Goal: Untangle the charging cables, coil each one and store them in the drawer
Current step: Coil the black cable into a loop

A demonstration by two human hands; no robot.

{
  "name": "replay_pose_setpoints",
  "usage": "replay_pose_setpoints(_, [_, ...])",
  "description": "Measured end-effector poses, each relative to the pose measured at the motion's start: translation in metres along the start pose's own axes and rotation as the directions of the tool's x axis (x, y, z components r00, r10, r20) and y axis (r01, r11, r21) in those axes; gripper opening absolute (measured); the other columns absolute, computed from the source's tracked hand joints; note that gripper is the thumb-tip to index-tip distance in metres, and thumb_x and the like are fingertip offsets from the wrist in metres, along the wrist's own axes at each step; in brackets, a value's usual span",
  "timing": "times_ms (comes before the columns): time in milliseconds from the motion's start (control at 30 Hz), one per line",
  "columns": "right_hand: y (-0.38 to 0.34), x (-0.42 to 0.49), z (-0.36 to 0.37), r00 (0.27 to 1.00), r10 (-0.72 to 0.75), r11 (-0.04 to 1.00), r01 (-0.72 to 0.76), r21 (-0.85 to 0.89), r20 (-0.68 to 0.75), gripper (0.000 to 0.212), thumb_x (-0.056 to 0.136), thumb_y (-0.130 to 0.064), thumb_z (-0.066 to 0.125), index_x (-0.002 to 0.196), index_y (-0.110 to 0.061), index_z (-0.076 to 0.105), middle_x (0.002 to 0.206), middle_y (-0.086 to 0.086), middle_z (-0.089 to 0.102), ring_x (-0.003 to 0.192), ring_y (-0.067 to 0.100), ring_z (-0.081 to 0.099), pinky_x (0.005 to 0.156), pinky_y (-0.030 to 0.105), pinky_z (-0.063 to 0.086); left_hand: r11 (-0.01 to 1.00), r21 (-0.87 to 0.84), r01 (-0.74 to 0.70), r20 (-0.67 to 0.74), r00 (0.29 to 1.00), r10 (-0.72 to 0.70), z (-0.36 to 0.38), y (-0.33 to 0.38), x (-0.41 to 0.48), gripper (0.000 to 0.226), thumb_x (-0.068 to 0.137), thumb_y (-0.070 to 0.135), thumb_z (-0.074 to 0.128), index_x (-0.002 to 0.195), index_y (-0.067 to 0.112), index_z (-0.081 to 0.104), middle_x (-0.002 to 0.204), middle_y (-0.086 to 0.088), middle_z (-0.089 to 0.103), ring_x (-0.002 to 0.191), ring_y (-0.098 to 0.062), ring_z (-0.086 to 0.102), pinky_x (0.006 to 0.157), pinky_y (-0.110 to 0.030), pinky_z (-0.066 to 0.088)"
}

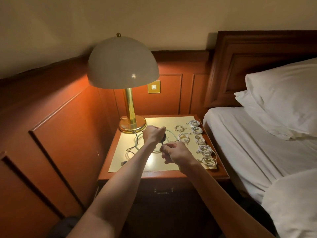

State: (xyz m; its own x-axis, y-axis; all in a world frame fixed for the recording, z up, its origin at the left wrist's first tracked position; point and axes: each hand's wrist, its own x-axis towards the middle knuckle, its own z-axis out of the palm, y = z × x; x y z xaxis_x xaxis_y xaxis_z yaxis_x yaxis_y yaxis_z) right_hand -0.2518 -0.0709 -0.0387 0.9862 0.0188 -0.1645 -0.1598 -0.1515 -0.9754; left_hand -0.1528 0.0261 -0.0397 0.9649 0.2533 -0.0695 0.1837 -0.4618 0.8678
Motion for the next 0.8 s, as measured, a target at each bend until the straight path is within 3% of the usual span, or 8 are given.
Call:
replay_pose_setpoints(200, [0.001,0.001,-0.008,0.999,0.046,0.99,-0.048,0.132,0.02,0.021,0.102,-0.015,0.056,0.098,0.001,0.069,0.07,0.008,0.062,0.064,0.014,0.06,0.061,0.026,0.058,1.0,-0.021,0.0,0.032,0.999,0.001,0.01,0.003,0.003,0.032,0.076,0.032,0.065,0.05,0.013,0.059,0.05,0.0,0.054,0.052,-0.019,0.051,0.056,-0.027,0.043])
replay_pose_setpoints(367, [0.0,0.004,-0.003,0.998,0.017,0.984,-0.006,0.18,-0.06,0.019,0.102,-0.014,0.055,0.092,-0.004,0.068,0.072,0.009,0.064,0.066,0.015,0.062,0.058,0.024,0.058,1.0,-0.012,-0.006,0.024,1.0,0.006,0.01,0.021,0.008,0.031,0.072,0.021,0.064,0.044,0.016,0.052,0.045,0.003,0.046,0.046,-0.015,0.041,0.048,-0.022,0.032])
replay_pose_setpoints(433, [0.001,0.005,-0.007,0.998,0.015,0.984,-0.004,0.177,-0.061,0.019,0.102,-0.015,0.055,0.092,-0.005,0.069,0.072,0.008,0.064,0.065,0.014,0.062,0.058,0.024,0.057,0.999,-0.034,-0.007,0.048,0.999,0.009,0.014,0.022,0.01,0.031,0.076,0.023,0.066,0.049,0.015,0.054,0.049,0.002,0.048,0.048,-0.015,0.043,0.049,-0.023,0.035])
replay_pose_setpoints(533, [0.002,0.009,-0.021,0.999,0.029,0.998,-0.028,0.049,-0.016,0.021,0.103,-0.02,0.053,0.099,-0.006,0.068,0.073,0.006,0.064,0.064,0.014,0.061,0.059,0.026,0.058,0.992,-0.129,-0.016,0.175,0.984,0.039,0.017,0.017,0.013,0.039,0.087,0.042,0.066,0.063,0.013,0.057,0.059,-0.001,0.055,0.056,-0.016,0.051,0.053,-0.025,0.041])
replay_pose_setpoints(600, [0.002,0.017,-0.034,0.998,0.055,0.992,-0.057,-0.109,-0.022,0.02,0.103,-0.022,0.052,0.109,-0.008,0.066,0.081,0.005,0.07,0.069,0.016,0.063,0.062,0.03,0.058,0.972,-0.226,0.066,0.33,0.944,0.012,0.016,0.013,0.017,0.045,0.094,0.052,0.054,0.073,0.013,0.054,0.062,-0.001,0.052,0.06,-0.016,0.051,0.058,-0.027,0.043])
replay_pose_setpoints(700, [0.001,0.038,-0.051,0.991,-0.03,0.939,-0.017,-0.344,-0.131,0.035,0.1,-0.022,0.053,0.135,-0.018,0.052,0.098,0.003,0.07,0.077,0.013,0.065,0.065,0.031,0.057,0.932,-0.334,0.143,0.477,0.878,0.036,0.016,0.015,0.026,0.039,0.104,0.036,0.037,0.073,0.016,0.048,0.064,-0.001,0.044,0.061,-0.016,0.047,0.063,-0.028,0.043])
replay_pose_setpoints(800, [-0.009,0.061,-0.057,0.967,-0.17,0.932,0.096,-0.35,-0.188,0.047,0.098,-0.021,0.058,0.144,-0.013,0.049,0.099,0.004,0.068,0.076,0.017,0.067,0.062,0.03,0.057,0.937,-0.336,0.092,0.472,0.878,0.083,0.021,0.022,0.036,0.038,0.107,0.029,0.033,0.076,0.015,0.05,0.066,-0.001,0.047,0.062,-0.015,0.051,0.065,-0.025,0.048])
